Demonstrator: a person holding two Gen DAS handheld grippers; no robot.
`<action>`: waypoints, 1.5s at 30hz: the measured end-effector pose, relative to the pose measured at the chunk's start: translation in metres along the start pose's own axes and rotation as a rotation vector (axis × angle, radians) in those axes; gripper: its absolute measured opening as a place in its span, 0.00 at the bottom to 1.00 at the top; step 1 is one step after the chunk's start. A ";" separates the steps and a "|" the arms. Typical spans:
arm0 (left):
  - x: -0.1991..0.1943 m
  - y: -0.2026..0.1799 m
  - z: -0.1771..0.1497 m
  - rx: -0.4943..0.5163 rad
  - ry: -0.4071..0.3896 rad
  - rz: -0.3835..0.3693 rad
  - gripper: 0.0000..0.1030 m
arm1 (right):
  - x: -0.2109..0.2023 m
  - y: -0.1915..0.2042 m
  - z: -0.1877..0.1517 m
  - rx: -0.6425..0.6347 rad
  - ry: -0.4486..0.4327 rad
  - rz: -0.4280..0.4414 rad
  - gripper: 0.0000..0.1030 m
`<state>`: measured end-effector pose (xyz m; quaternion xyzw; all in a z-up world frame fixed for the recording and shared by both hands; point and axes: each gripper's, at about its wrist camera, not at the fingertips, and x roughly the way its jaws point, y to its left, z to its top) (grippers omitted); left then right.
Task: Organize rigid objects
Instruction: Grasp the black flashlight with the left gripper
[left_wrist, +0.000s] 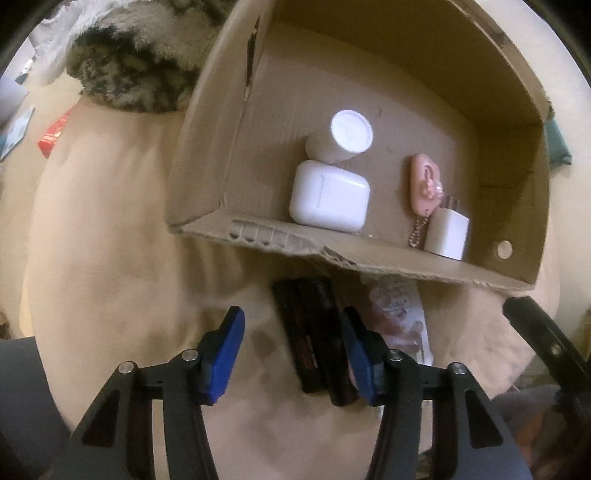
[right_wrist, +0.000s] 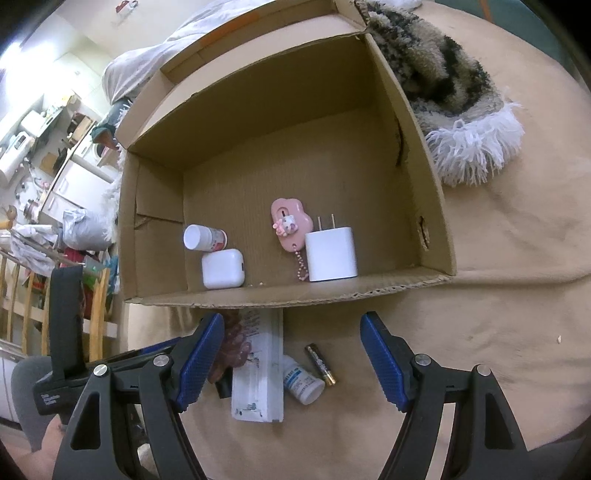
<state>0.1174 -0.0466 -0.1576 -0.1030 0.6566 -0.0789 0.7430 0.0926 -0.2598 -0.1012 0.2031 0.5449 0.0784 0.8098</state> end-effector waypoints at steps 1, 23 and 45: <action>0.003 0.000 0.001 -0.007 0.009 -0.017 0.44 | 0.000 0.001 0.000 -0.002 0.000 0.000 0.78; 0.005 0.010 0.002 0.013 0.135 -0.009 0.17 | 0.013 -0.003 0.003 0.003 0.034 -0.020 0.78; 0.003 0.023 -0.008 -0.036 0.124 0.142 0.17 | 0.022 0.007 -0.002 -0.045 0.083 0.003 0.78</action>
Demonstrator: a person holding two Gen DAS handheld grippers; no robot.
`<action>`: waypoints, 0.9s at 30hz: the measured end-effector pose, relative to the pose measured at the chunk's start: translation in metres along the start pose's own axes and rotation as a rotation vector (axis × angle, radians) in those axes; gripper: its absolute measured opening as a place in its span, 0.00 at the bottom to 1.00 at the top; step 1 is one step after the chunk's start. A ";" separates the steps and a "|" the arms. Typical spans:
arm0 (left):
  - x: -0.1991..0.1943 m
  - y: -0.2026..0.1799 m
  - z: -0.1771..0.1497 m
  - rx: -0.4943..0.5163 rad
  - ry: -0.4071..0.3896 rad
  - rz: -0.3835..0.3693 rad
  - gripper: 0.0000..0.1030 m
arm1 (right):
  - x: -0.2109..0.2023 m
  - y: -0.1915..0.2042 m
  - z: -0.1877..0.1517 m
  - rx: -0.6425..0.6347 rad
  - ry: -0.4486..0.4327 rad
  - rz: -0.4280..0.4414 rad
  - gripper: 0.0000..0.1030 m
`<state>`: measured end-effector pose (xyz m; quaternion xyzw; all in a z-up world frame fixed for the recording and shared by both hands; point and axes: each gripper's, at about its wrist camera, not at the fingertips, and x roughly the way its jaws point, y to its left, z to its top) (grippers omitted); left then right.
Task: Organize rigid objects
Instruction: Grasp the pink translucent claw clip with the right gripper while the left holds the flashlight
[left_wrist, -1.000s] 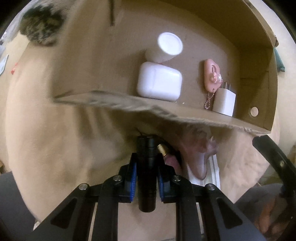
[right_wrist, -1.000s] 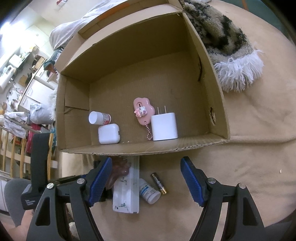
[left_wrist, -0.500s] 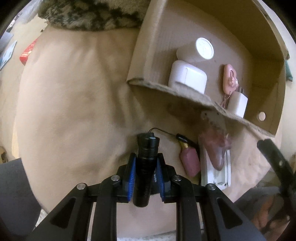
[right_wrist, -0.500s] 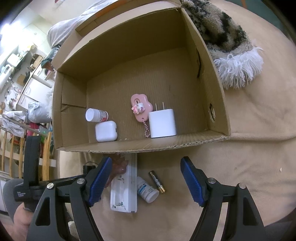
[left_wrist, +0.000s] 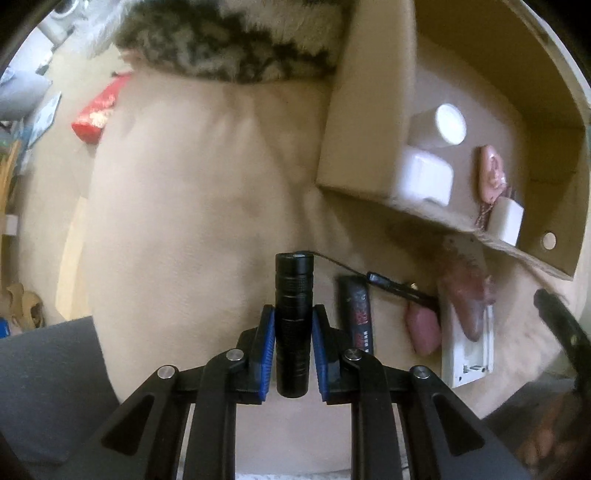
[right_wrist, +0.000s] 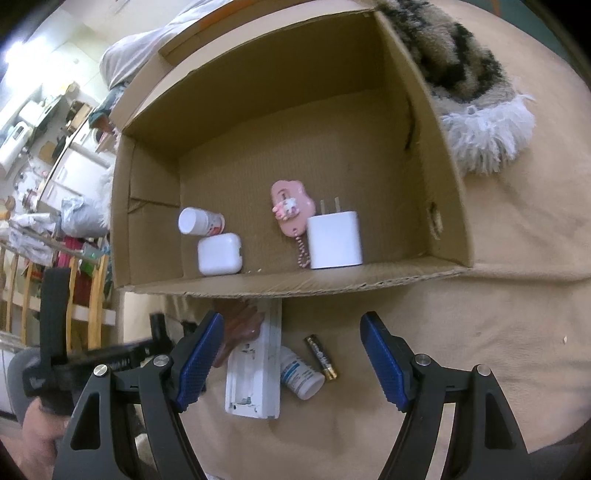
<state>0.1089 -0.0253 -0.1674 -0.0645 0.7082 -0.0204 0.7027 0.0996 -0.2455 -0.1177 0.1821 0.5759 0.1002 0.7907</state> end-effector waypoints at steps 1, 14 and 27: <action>0.003 0.005 0.002 -0.005 0.023 -0.013 0.17 | 0.004 0.005 0.000 -0.016 0.018 0.013 0.78; 0.012 0.005 0.000 -0.009 0.050 0.007 0.17 | 0.067 0.092 -0.005 -0.475 0.085 -0.098 0.62; 0.021 0.003 -0.004 -0.039 0.051 -0.002 0.17 | 0.098 0.123 -0.026 -0.739 -0.050 -0.289 0.32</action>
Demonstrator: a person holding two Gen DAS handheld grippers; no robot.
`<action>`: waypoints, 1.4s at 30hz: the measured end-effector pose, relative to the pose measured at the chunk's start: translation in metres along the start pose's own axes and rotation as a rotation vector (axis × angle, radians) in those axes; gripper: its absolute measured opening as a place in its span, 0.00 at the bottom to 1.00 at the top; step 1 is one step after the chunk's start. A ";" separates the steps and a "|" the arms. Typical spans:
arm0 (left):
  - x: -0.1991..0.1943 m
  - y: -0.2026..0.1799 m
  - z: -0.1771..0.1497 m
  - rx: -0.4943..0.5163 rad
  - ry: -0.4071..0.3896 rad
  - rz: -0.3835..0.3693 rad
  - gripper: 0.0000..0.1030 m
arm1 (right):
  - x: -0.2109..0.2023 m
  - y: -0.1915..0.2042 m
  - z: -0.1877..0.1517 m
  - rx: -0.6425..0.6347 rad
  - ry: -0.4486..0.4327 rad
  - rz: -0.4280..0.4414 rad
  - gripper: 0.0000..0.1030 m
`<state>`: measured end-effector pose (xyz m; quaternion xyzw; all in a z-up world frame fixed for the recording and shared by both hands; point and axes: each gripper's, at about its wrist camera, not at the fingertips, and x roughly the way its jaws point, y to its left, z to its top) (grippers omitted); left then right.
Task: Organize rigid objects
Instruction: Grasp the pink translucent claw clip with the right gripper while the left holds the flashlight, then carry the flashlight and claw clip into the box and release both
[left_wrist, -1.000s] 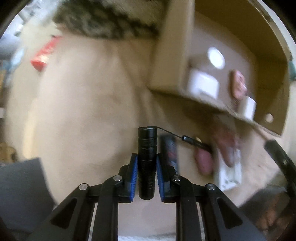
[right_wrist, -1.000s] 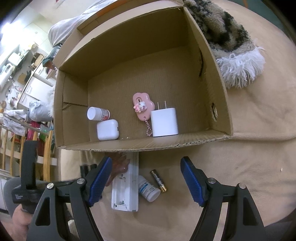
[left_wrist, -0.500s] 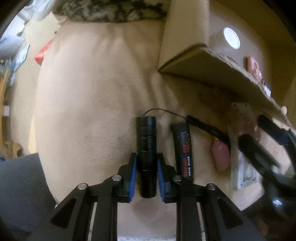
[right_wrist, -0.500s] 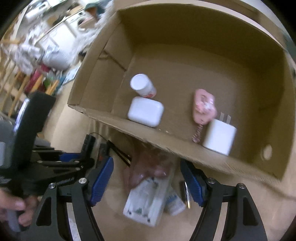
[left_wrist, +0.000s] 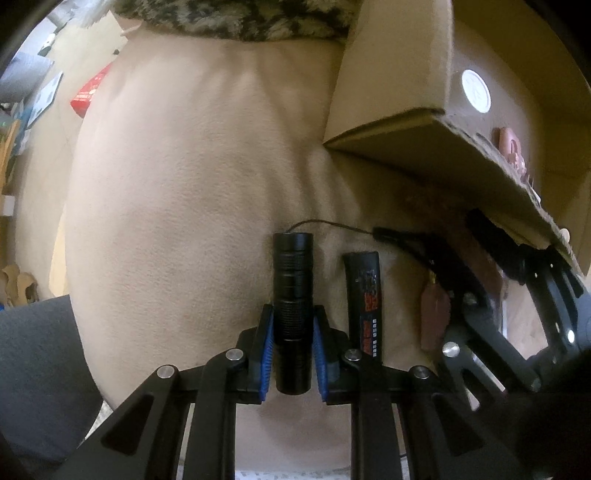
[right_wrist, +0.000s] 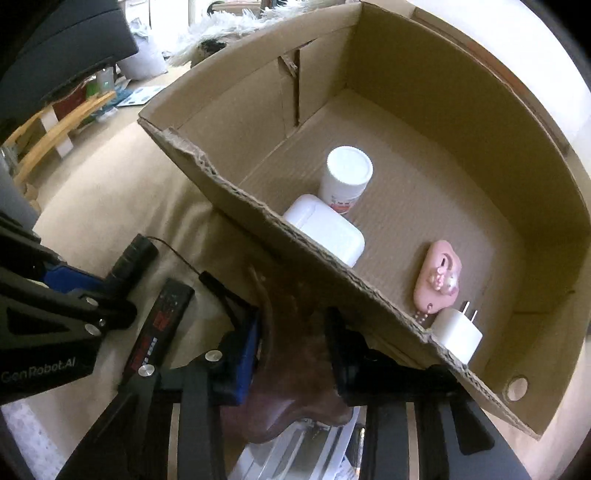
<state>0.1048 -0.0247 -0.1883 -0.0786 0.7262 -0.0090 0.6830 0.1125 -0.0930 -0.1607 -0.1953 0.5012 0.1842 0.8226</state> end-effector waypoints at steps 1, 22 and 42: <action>0.000 0.003 0.001 -0.009 0.002 -0.011 0.17 | -0.002 -0.002 0.000 0.011 -0.009 0.012 0.30; -0.003 0.021 -0.015 0.027 -0.028 0.017 0.17 | -0.019 -0.042 -0.027 0.256 0.031 0.232 0.16; -0.070 0.029 -0.035 0.075 -0.175 -0.027 0.17 | -0.092 -0.086 -0.043 0.447 -0.122 0.374 0.17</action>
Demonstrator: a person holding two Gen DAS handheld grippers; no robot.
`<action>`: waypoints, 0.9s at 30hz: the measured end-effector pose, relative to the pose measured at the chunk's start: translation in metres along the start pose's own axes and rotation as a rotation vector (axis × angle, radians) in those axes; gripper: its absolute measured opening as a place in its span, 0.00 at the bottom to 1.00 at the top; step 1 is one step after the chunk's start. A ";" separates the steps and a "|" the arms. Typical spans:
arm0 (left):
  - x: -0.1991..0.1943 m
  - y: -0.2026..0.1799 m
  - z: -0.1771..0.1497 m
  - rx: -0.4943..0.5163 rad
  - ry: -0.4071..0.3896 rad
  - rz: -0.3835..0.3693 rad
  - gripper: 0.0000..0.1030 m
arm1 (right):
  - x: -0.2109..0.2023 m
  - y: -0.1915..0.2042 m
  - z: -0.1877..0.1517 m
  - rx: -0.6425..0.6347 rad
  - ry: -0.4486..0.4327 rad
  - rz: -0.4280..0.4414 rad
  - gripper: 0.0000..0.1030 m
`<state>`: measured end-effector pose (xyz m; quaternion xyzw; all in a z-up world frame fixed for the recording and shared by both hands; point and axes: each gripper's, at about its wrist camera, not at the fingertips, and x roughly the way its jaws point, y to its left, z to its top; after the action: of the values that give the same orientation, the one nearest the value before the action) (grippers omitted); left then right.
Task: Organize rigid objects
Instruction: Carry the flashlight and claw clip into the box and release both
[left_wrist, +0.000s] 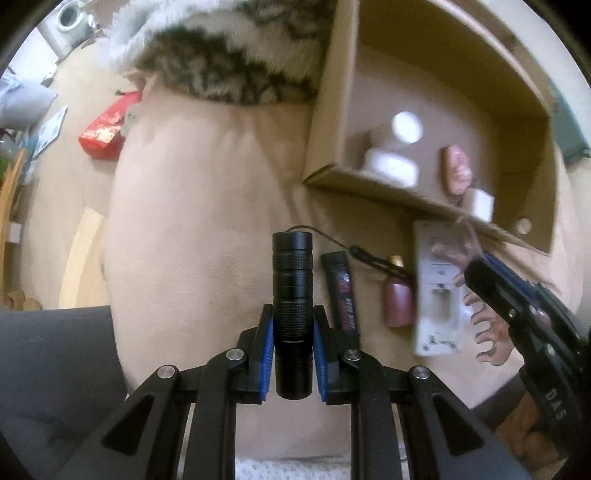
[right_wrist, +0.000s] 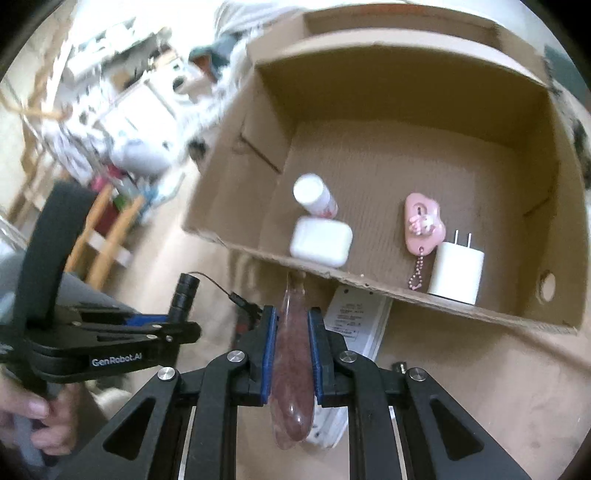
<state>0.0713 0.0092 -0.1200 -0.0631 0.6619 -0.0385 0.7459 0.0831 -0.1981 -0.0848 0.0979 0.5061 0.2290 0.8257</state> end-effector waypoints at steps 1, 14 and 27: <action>-0.004 -0.001 -0.001 0.004 -0.005 -0.010 0.17 | -0.007 0.000 0.000 0.006 -0.015 0.011 0.17; -0.118 -0.039 0.017 0.063 -0.243 -0.044 0.17 | -0.079 0.018 0.019 0.005 -0.199 0.023 0.16; -0.149 -0.094 0.087 0.173 -0.341 -0.047 0.17 | -0.107 -0.007 0.076 0.004 -0.302 -0.049 0.16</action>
<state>0.1424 -0.0587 0.0500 -0.0197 0.5185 -0.1011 0.8488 0.1113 -0.2499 0.0323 0.1205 0.3791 0.1902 0.8976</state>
